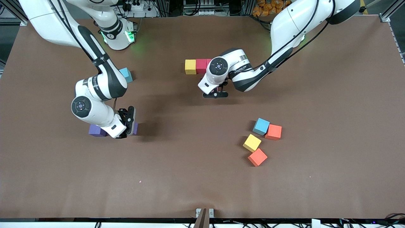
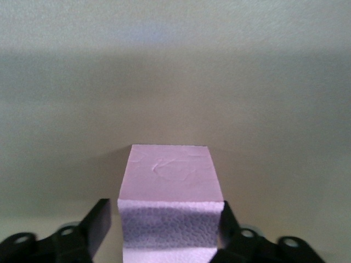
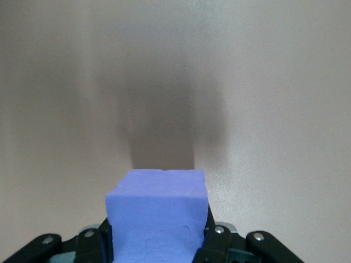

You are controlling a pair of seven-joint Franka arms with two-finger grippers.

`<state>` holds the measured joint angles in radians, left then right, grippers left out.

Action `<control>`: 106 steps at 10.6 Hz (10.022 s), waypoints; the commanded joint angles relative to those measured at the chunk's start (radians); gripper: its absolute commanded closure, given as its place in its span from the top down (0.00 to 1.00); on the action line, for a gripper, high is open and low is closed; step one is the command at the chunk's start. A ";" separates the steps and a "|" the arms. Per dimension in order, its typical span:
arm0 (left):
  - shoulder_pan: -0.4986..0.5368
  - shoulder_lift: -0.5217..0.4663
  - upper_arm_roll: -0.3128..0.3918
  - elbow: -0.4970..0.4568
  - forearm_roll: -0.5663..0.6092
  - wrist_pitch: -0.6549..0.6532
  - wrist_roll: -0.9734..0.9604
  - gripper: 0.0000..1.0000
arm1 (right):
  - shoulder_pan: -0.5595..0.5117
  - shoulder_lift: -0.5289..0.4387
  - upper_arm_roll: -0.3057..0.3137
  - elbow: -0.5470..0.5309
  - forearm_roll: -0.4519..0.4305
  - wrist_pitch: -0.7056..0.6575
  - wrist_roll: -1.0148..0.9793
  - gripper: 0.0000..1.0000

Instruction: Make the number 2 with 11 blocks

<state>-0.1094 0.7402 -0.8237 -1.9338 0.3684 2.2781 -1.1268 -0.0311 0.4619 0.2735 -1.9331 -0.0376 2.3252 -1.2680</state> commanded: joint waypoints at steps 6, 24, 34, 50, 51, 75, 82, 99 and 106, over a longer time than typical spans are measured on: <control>-0.010 -0.036 0.003 0.039 -0.066 -0.028 -0.022 1.00 | -0.016 -0.065 0.010 -0.009 0.013 -0.061 0.004 0.35; 0.272 -0.033 0.084 0.355 -0.049 -0.229 0.099 1.00 | 0.249 -0.057 0.061 -0.030 0.013 -0.058 0.272 0.35; 0.033 0.027 0.357 0.535 -0.089 -0.230 0.024 1.00 | 0.507 -0.017 0.092 -0.121 -0.004 0.146 0.631 0.35; 0.043 0.096 0.380 0.524 -0.092 -0.151 -0.134 1.00 | 0.606 0.069 0.092 -0.095 -0.010 0.237 0.765 0.35; 0.045 0.099 0.390 0.523 -0.097 -0.132 -0.134 1.00 | 0.608 0.070 0.092 -0.089 -0.010 0.238 0.765 0.35; 0.047 0.065 0.385 0.526 -0.105 -0.106 -0.267 0.42 | 0.651 0.095 0.067 -0.060 -0.101 0.238 0.765 0.36; 0.040 -0.045 0.356 0.492 -0.109 -0.221 -0.582 0.41 | 0.657 0.095 0.067 -0.058 -0.093 0.237 0.792 0.56; -0.034 -0.076 0.227 0.480 -0.129 -0.273 -1.215 0.41 | 0.360 -0.230 0.061 -0.083 -0.088 -0.118 0.757 1.00; -0.185 -0.064 0.149 0.466 -0.152 -0.256 -1.518 0.39 | -0.013 -0.240 0.059 -0.101 -0.100 -0.146 0.667 1.00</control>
<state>-0.2426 0.6825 -0.6845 -1.4490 0.2360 2.0101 -2.6125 0.0192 0.2353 0.3156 -2.0063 -0.1242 2.1660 -0.6000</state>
